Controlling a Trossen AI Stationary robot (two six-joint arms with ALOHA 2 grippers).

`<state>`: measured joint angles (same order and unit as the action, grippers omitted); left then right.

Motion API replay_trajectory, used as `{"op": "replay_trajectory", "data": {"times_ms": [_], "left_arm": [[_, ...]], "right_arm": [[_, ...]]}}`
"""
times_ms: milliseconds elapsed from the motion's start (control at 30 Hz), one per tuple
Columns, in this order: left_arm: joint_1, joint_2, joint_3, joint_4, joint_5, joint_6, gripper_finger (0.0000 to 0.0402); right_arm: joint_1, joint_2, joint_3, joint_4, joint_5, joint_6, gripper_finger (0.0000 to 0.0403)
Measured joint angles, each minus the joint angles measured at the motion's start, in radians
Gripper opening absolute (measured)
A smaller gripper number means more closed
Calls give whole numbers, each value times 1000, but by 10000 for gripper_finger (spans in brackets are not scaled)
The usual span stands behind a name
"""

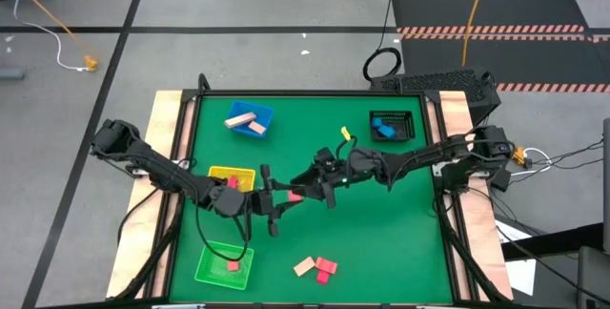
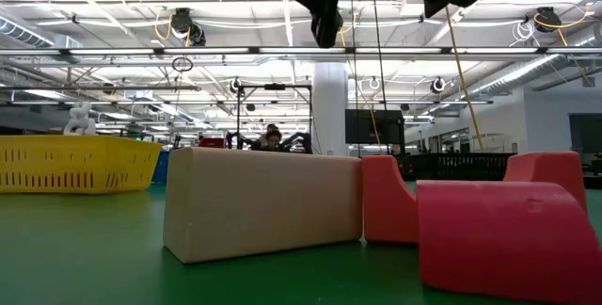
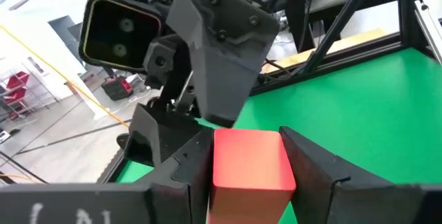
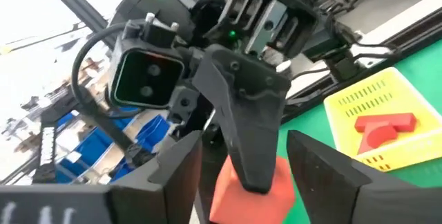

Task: Sort & place blocks by color
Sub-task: Put the right orange block into the green bin

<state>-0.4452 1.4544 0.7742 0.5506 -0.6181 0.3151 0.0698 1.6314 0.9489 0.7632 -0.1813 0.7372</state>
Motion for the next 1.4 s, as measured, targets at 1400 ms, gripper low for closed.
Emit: {"op": "replay_trajectory", "data": {"times_ms": [1400], "left_arm": [[-73,-245,0,-706,642,-1266,143]], "right_arm": [[51,-258,0,-608,-34,-60,215]]}}
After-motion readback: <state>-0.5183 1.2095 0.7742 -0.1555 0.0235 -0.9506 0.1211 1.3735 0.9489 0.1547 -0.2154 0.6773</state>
